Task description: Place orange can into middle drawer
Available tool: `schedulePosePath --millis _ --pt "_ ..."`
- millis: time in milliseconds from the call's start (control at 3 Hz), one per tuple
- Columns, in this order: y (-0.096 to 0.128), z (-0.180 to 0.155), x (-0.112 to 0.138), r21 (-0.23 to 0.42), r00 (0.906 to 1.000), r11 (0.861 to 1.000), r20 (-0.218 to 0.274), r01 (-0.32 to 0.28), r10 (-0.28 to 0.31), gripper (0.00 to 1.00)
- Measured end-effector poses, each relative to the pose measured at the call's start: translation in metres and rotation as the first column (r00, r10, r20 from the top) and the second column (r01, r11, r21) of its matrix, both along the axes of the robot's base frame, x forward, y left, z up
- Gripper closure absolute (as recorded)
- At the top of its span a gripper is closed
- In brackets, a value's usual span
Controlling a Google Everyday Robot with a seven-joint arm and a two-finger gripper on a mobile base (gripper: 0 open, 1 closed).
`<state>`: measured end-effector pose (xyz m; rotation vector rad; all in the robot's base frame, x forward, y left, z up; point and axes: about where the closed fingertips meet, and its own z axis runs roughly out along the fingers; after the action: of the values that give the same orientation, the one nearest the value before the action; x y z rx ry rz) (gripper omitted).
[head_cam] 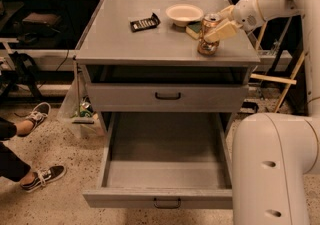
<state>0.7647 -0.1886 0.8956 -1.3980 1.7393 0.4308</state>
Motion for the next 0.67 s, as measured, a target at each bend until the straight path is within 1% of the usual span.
schedulePosePath --millis 333,667 --pt "-0.002 0.007 -0.009 -0.011 0.9999 1.0 -0.001 -0.012 0.012 1.0" --pt "-0.032 0.026 -0.038 0.009 0.9999 1.0 0.01 0.002 -0.002 1.0"
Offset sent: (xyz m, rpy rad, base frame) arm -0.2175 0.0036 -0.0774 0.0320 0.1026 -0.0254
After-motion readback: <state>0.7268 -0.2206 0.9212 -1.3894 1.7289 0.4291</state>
